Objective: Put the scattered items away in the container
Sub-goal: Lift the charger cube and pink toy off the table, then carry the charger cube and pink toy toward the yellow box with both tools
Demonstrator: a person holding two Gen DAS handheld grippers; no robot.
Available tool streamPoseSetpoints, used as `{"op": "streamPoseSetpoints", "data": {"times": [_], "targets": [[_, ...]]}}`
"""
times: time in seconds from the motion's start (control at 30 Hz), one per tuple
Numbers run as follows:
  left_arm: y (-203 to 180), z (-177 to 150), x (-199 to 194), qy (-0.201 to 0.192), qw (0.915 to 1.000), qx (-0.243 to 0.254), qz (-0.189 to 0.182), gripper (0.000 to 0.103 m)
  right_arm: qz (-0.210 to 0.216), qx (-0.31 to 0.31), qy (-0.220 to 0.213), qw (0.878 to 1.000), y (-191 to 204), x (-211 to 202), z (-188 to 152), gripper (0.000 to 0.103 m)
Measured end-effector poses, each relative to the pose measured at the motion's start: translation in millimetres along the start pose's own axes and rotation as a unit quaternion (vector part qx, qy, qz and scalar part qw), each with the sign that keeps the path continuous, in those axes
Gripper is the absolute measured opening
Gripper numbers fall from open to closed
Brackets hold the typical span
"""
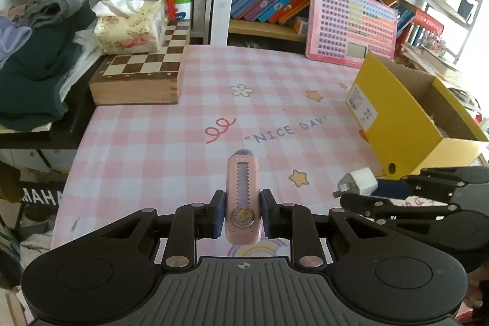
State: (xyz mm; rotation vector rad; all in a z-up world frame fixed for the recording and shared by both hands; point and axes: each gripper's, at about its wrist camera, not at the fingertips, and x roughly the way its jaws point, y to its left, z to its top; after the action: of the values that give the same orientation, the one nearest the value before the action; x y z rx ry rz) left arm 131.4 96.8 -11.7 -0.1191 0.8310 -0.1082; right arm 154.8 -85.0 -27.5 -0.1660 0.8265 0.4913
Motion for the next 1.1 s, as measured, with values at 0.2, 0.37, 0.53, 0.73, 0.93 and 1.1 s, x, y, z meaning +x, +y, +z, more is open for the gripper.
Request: {"op": "streamPoseSetpoints", "data": {"times": [0.2,0.37,0.53,0.73,0.93,1.1], "targets": [[-4,-18,-26,-0.007,1.0000,0.006,-0.003,0.023,0.000,0.005,-0.006,1.000,12,-18,-16,0.027],[-7,-29,-45,-0.017,0.9998,0.008,-0.004,0.023,-0.002,0.010,-0.011,1.000,20,-34,-28,0.027],[-9,-40,-59,-0.022,0.9996,0.009,-0.013,0.023,-0.007,0.018,-0.013,1.000,27,-47,-40,0.027],[-13,-53,-76,-0.025,0.9991,0.022,-0.027,0.023,-0.016,0.027,-0.018,0.999,37,-67,-58,0.027],[-15,-63,-89,-0.024,0.9983,0.014,-0.051,0.023,-0.024,0.039,-0.018,0.999,43,-84,-73,0.027],[-16,-72,-97,-0.023,0.9973,0.001,-0.069,0.023,-0.036,0.050,-0.019,0.998,42,-97,-84,0.027]]}}
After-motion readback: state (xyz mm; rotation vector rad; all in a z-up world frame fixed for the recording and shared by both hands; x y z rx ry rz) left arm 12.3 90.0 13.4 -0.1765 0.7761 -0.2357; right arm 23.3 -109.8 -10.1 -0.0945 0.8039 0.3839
